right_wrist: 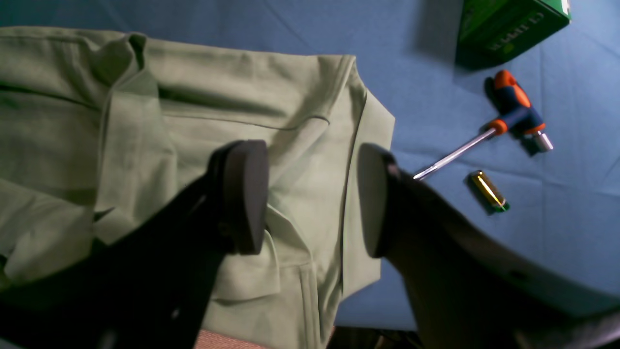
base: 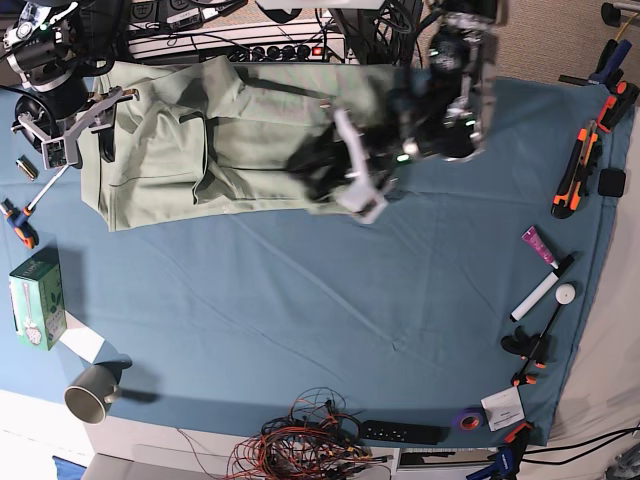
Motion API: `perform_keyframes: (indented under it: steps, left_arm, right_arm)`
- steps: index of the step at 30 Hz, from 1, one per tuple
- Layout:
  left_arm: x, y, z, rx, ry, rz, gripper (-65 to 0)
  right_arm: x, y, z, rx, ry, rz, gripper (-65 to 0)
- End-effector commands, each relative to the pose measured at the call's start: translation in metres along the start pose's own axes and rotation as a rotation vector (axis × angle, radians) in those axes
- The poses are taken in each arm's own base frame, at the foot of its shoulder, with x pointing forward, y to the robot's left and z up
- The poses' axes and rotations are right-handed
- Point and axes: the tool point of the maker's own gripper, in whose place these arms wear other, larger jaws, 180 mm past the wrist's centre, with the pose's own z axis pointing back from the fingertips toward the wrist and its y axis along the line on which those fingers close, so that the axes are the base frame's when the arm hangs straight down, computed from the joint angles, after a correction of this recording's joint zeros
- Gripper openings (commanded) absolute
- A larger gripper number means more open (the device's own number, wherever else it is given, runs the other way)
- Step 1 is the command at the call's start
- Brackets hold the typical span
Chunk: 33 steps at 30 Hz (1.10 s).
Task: Fold the T-shirt properly
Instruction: 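Lift the hem end with the left gripper and fold it toward the collar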
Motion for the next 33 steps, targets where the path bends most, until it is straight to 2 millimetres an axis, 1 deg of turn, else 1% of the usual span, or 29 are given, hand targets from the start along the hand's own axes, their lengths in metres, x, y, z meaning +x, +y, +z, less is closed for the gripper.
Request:
perform_keyframes:
  steps: [1,5,9,11,14,21,24,26,28,30,31,33]
  left_arm:
    - [0.021,-0.012,-0.007,-0.033,-0.064,-0.031,-65.0]
    - [0.023,-0.032,-0.028,-0.086,-0.055,-0.056,-65.0]
    - [0.014,-0.043,-0.039,-0.126,-0.037,-0.032,-65.0]
    - [0.009,-0.042,-0.042,-0.125,-0.021,-0.031,-65.0]
    - [0.008,-0.036,-0.043,-0.093,-0.018,-0.055,-65.0]
    - [0.016,-0.033,-0.044,-0.086,-0.024,-0.083,-65.0]
    - [0.020,-0.024,-0.045,-0.039,-0.033,-0.048,-65.0]
    - [0.021,-0.022,-0.046,-0.022,-0.032,-0.047,-65.0]
    - [0.018,-0.027,-0.048,-0.042,-0.017,-0.063,-65.0]
    - [0.012,-0.039,-0.051,-0.091,0.013,-0.103,-65.0]
    - [0.009,-0.045,-0.053,-0.111,0.029,-0.117,-59.1]
    - [0.003,-0.059,-0.058,-0.153,0.051,-0.133,-38.4]
  right_arm:
    - [0.010,-0.003,0.003,-0.009,-0.039,0.013,-35.3]
    - [0.010,-0.003,0.003,-0.009,-0.040,0.013,-35.3]
    - [0.010,-0.003,0.003,-0.009,-0.040,0.013,-35.3]
    - [0.010,-0.003,0.003,-0.009,-0.042,0.012,-35.3]
    - [0.011,-0.003,0.003,-0.009,-0.045,0.012,-35.3]
    - [0.011,-0.003,0.003,-0.008,-0.045,0.012,-35.3]
    - [0.011,-0.003,0.003,-0.008,-0.045,0.012,-35.3]
    - [0.011,-0.003,0.003,-0.008,-0.046,0.012,-35.3]
    - [0.012,-0.003,0.003,-0.008,-0.050,0.012,-35.3]
    - [0.012,-0.003,0.003,-0.008,-0.052,0.012,-35.3]
    - [0.012,-0.003,0.003,-0.009,-0.053,0.011,-35.3]
    - [0.012,-0.003,0.003,-0.008,-0.053,0.012,-35.3]
